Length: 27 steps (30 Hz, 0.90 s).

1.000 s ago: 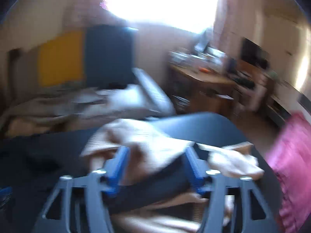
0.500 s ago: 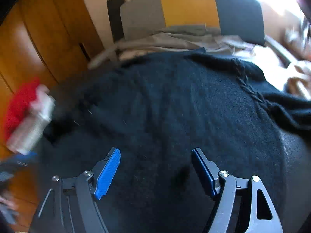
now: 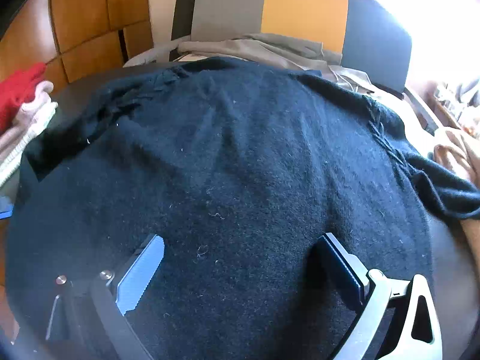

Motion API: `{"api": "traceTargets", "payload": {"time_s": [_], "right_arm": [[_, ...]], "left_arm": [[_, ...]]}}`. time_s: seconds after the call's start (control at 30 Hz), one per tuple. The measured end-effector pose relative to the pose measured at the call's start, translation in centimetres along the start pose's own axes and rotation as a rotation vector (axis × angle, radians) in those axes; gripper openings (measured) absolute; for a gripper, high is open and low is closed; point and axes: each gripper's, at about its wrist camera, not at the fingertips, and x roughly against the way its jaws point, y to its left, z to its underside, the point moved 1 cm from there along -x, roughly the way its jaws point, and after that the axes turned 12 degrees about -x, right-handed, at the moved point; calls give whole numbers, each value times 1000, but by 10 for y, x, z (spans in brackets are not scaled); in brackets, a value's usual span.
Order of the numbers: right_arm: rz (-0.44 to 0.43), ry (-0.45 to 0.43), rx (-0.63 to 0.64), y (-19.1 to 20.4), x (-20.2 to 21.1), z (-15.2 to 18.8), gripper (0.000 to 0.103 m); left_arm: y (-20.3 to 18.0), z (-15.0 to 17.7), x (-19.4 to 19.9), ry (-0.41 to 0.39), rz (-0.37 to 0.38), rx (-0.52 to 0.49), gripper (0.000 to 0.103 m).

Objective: Fold clothes

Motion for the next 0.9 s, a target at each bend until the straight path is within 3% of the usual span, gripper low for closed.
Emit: {"api": "traceTargets", "payload": {"time_s": [0.1, 0.17, 0.2, 0.23, 0.3, 0.4, 0.53, 0.63, 0.7, 0.87, 0.9], "right_arm": [[3, -4, 3, 0, 0, 1, 103], [-3, -5, -1, 0, -1, 1, 103], [-4, -6, -2, 0, -1, 2, 103], [-5, -7, -3, 0, 0, 2, 103], [-8, -8, -4, 1, -1, 1, 103], [-11, -7, -5, 0, -1, 1, 103], [-21, -9, -11, -1, -1, 1, 103], [-27, -11, -14, -2, 0, 1, 103], [-27, -11, -14, -2, 1, 1, 103], [-25, -10, -11, -2, 1, 2, 103], [-24, -10, -11, -2, 1, 2, 103]], "left_arm": [[-15, -8, -14, 36, -6, -49, 46], [-26, -11, -19, 40, -28, -85, 40], [-30, -13, -20, 42, -11, -85, 16], [-34, -15, -21, 44, 6, -84, 5], [-42, -18, -23, 48, 40, -83, 6], [-39, -37, 24, -82, 159, -28, 6], [-22, -70, 100, -266, 239, 16, 6], [-7, -101, 140, -368, 240, 33, 6], [13, -113, 169, -403, 199, 32, 6], [40, -134, 188, -416, 153, 67, 6], [43, -139, 189, -417, 101, 51, 6]]}}
